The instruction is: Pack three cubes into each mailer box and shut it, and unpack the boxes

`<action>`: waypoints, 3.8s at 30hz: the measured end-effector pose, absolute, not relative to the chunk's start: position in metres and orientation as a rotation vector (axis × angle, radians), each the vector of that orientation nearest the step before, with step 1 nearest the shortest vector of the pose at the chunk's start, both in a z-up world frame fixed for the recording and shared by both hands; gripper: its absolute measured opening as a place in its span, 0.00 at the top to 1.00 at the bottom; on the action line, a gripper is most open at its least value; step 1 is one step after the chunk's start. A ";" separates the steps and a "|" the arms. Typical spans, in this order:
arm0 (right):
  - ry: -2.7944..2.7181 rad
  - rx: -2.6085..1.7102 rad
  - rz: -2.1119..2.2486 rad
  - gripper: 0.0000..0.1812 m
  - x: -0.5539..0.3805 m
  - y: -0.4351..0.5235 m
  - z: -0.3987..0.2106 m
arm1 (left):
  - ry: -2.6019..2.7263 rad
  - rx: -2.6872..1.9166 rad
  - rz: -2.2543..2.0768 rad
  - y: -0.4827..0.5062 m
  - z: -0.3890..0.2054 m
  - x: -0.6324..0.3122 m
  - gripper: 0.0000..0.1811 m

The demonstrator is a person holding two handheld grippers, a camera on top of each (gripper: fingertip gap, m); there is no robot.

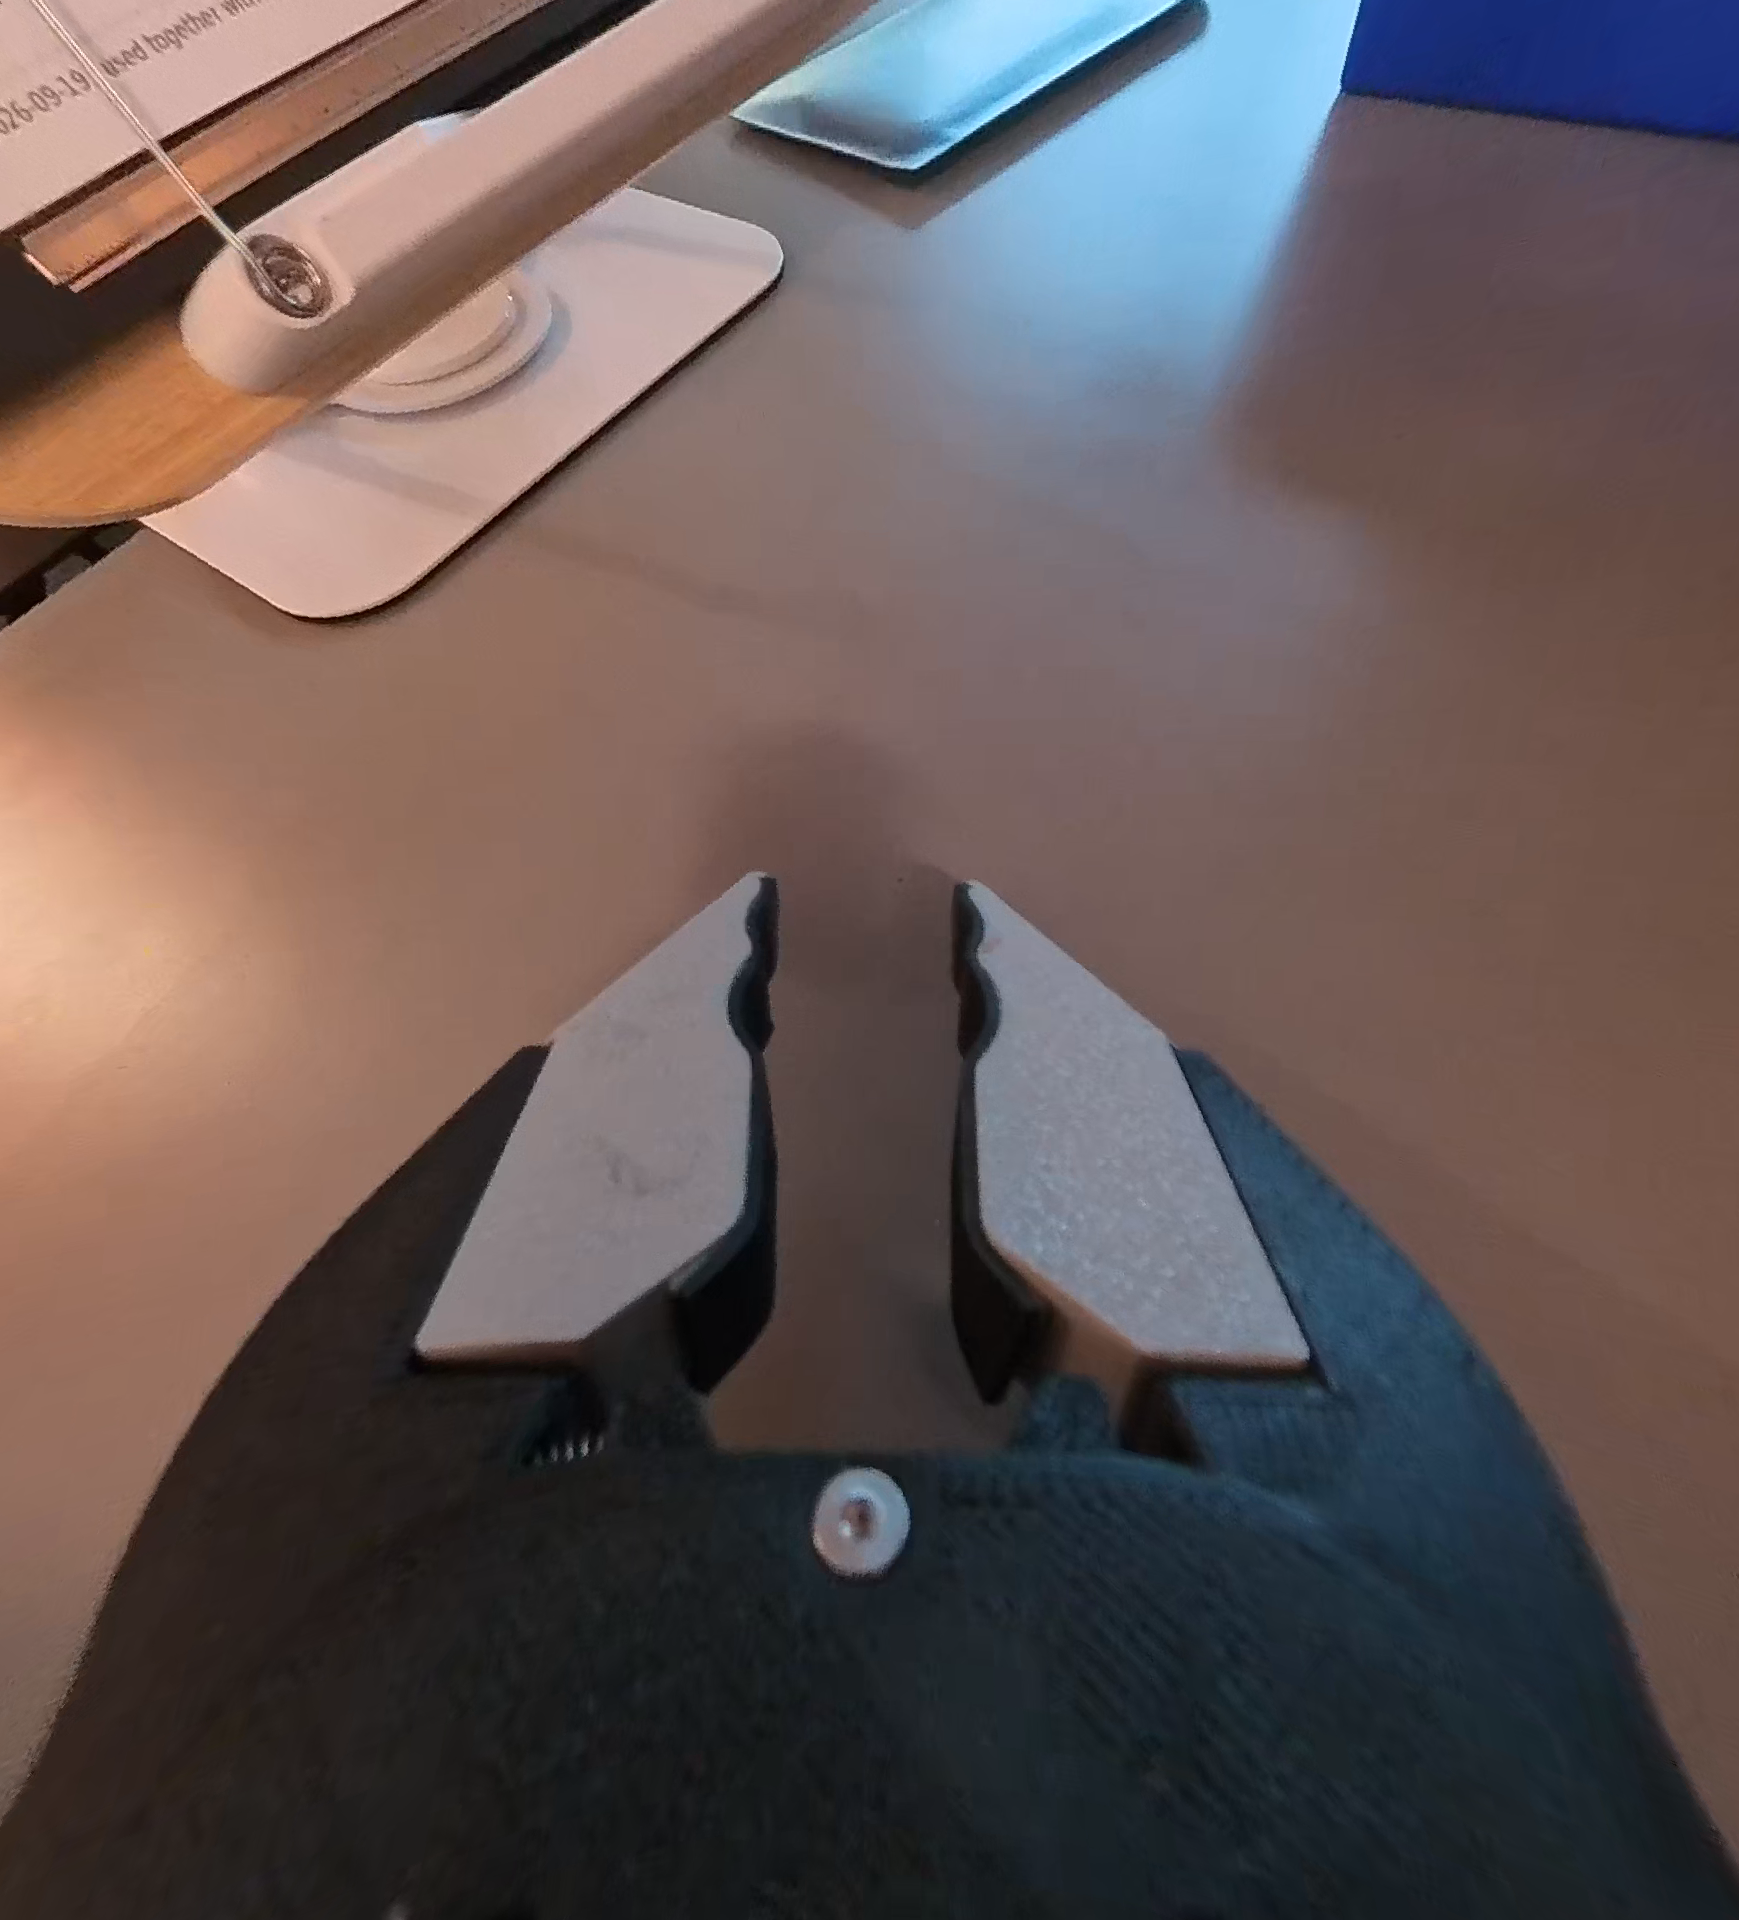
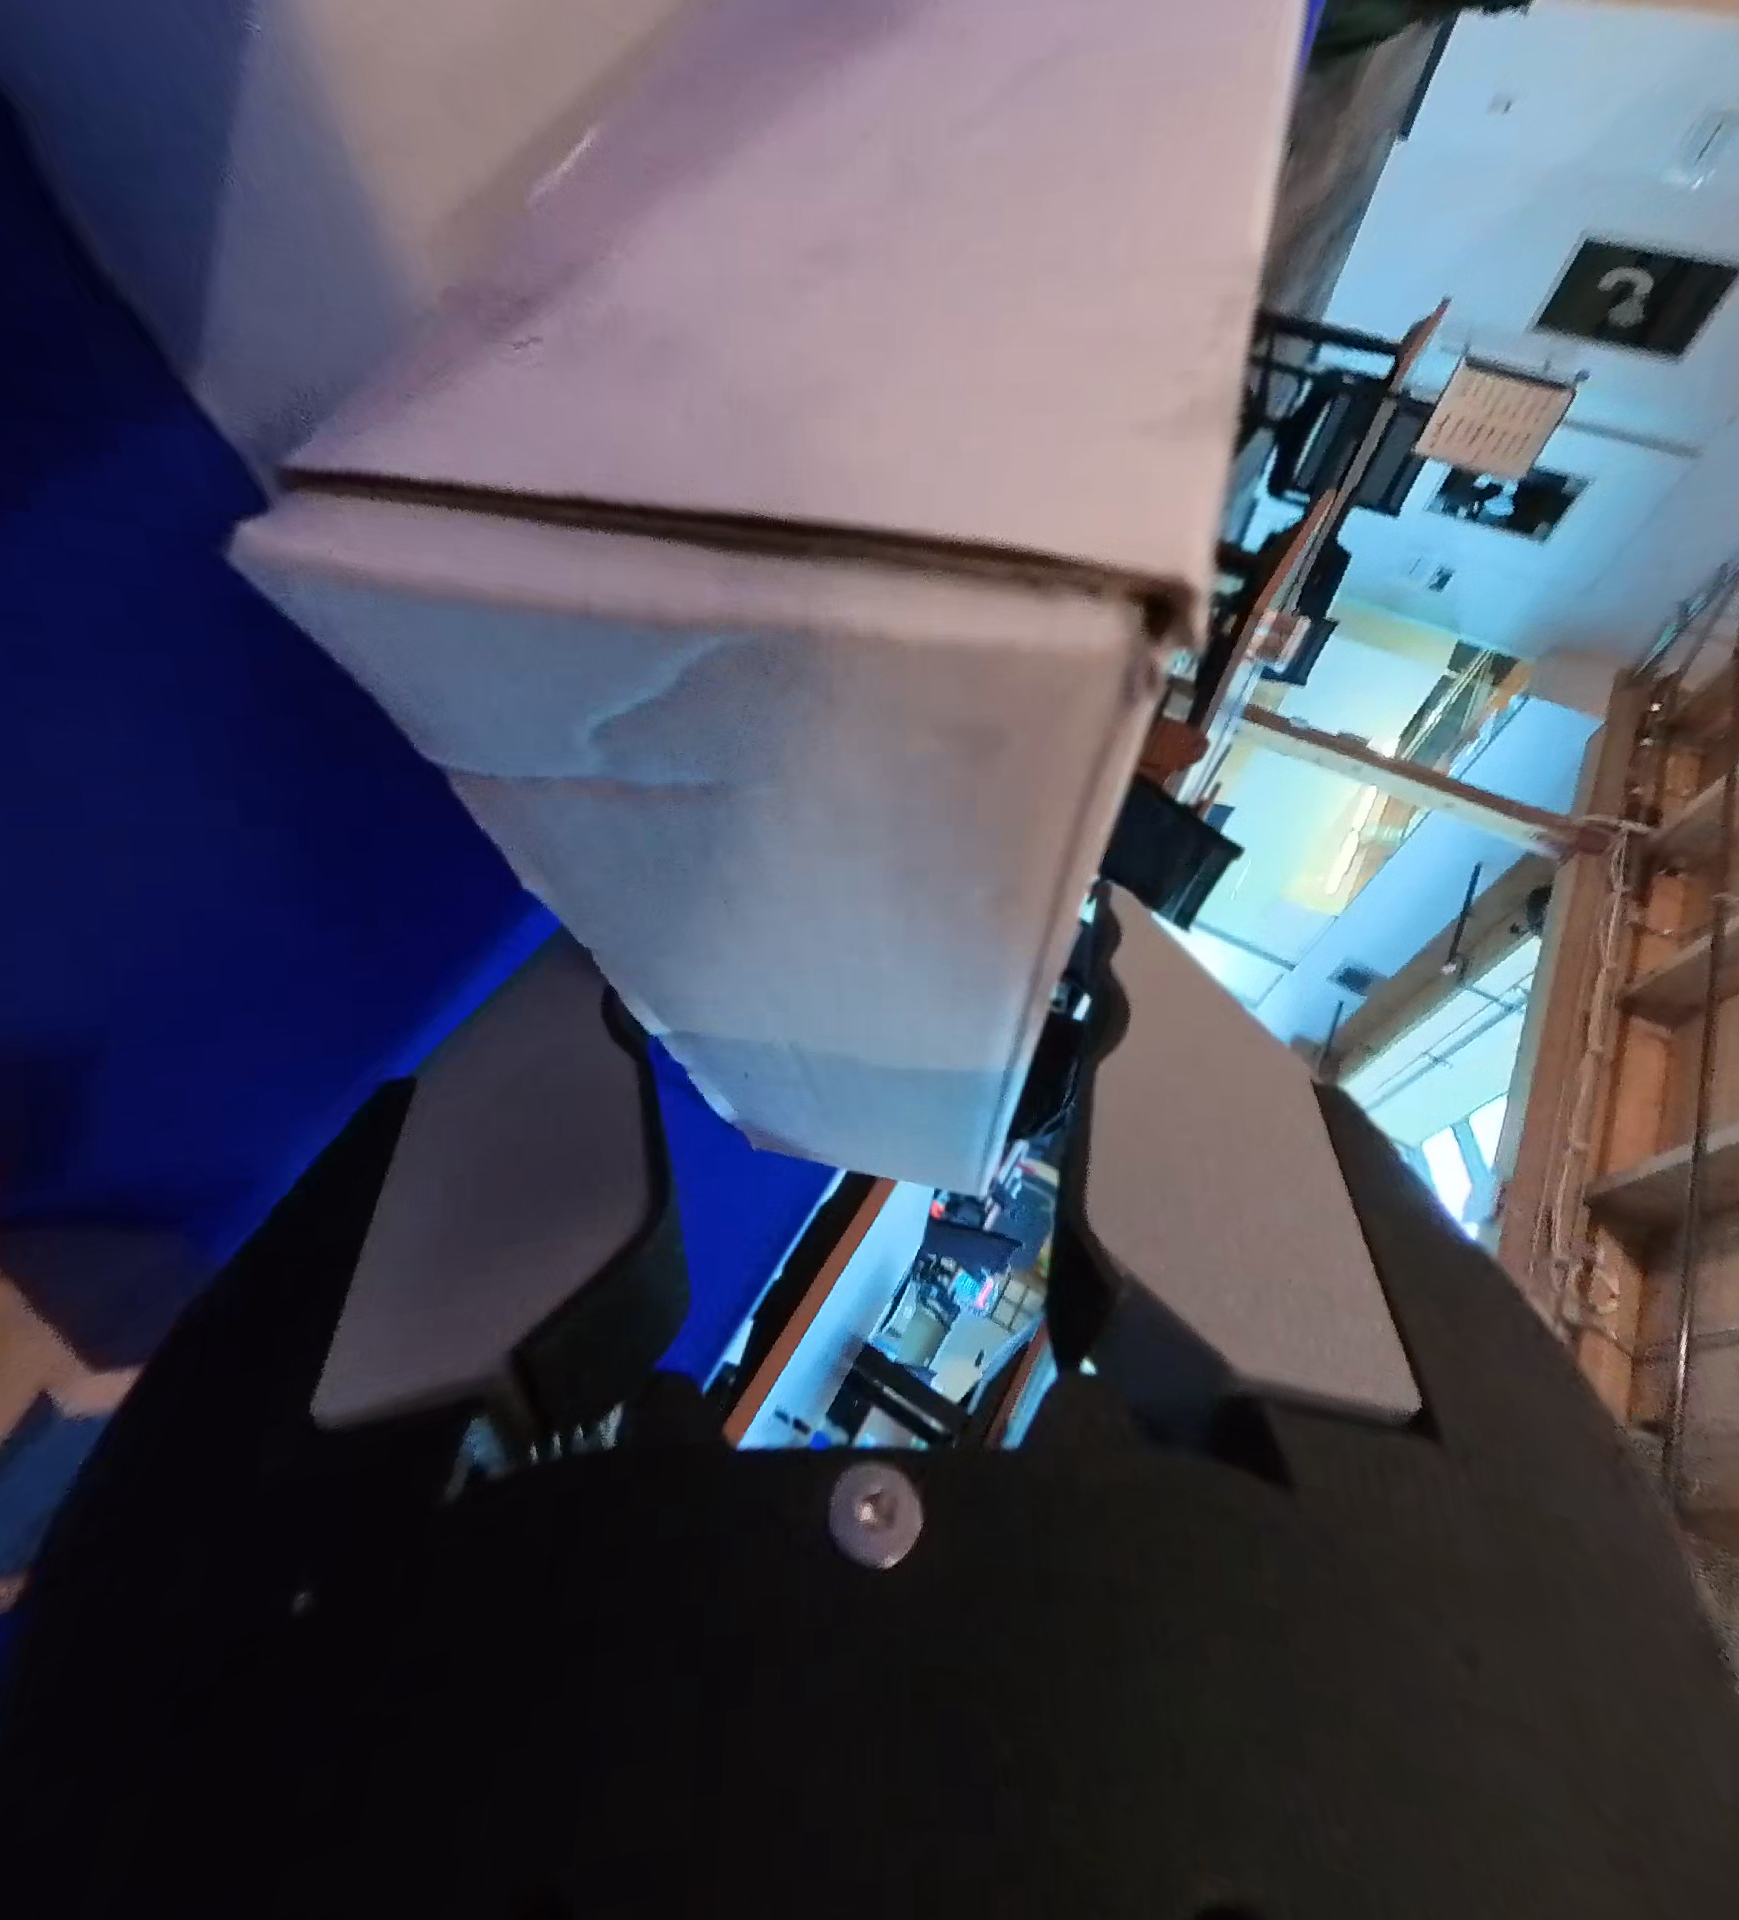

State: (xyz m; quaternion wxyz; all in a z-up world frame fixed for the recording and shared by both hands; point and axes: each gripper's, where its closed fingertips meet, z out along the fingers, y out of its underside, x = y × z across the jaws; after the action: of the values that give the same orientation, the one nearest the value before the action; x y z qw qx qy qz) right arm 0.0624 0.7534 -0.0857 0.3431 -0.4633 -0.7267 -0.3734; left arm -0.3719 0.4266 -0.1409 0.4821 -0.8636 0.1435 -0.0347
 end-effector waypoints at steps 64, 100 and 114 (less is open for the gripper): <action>-1.046 -1.712 0.666 0.45 0.014 0.537 -0.100 | -0.085 -2.071 -0.039 0.203 -0.071 -0.344 0.55; -1.321 -1.690 0.476 0.90 -0.085 0.444 -0.109 | -0.330 -1.920 0.648 0.180 -0.069 -0.521 0.97; -1.551 -1.507 0.773 0.84 -0.295 0.268 -0.107 | -0.137 -1.587 0.684 0.176 0.045 -0.472 0.97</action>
State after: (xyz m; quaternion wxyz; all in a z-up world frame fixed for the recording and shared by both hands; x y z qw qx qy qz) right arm -0.2946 0.2678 -0.1070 0.4102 -0.5984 -0.6159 0.3070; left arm -0.4718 0.1762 0.0452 0.6471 -0.6980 -0.0602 0.3007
